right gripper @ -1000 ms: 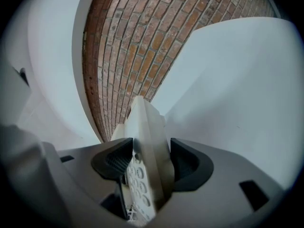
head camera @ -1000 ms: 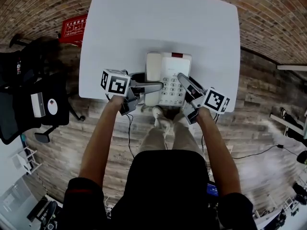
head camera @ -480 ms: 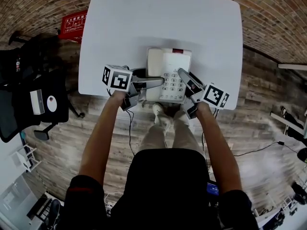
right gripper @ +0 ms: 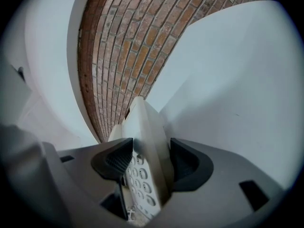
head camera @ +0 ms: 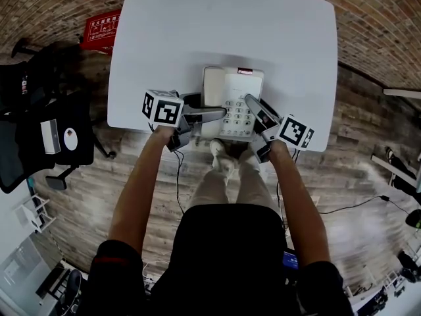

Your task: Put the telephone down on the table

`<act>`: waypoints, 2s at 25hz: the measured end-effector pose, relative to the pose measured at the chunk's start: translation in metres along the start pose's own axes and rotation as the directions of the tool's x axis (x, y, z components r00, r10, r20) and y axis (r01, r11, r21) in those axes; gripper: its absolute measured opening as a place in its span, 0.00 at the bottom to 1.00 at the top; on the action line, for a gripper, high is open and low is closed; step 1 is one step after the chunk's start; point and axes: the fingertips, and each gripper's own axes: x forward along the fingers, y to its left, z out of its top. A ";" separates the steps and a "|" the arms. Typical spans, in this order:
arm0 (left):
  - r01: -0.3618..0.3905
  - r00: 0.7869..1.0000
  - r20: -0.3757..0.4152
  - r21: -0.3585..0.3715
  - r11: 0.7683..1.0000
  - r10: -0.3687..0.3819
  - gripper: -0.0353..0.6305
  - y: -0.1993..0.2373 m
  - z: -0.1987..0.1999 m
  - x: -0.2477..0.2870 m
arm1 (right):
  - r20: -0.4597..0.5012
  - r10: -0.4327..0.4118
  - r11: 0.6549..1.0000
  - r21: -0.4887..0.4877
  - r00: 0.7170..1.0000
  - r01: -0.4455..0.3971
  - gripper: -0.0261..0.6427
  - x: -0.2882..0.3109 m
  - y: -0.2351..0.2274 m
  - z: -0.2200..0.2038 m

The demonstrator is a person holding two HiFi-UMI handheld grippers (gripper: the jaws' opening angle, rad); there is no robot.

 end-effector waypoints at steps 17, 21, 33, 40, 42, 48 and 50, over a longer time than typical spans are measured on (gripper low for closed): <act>0.002 1.000 0.011 -0.035 0.999 -0.002 0.71 0.007 -0.001 -0.003 | -0.026 -0.077 0.995 -0.062 0.997 0.075 0.39 0.001 -0.004 0.001; -0.015 1.000 0.010 -0.055 0.998 0.015 0.71 0.010 -0.001 -0.002 | -0.057 -0.099 0.992 -0.087 0.993 0.094 0.39 -0.001 -0.007 -0.002; -0.049 0.999 -0.014 -0.049 0.998 0.049 0.71 0.014 -0.001 -0.002 | -0.077 -0.127 0.984 -0.134 0.989 0.116 0.36 -0.002 -0.009 -0.003; -0.168 0.982 -0.067 0.093 0.981 0.175 0.71 0.021 -0.003 -0.005 | -0.080 -0.116 0.989 -0.106 0.990 0.107 0.35 -0.003 -0.013 -0.002; -0.163 0.984 -0.062 0.092 0.982 0.169 0.71 0.019 -0.002 -0.006 | -0.079 -0.111 0.989 -0.104 0.991 0.102 0.35 -0.004 -0.013 -0.001; -0.148 0.989 -0.005 0.061 0.987 0.148 0.71 0.016 0.004 -0.013 | -0.082 -0.113 0.988 -0.116 0.990 0.104 0.35 -0.004 -0.012 -0.002; -0.151 0.988 -0.011 0.071 0.986 0.153 0.71 0.016 0.004 -0.013 | -0.082 -0.114 0.988 -0.116 0.990 0.105 0.35 -0.004 -0.012 -0.002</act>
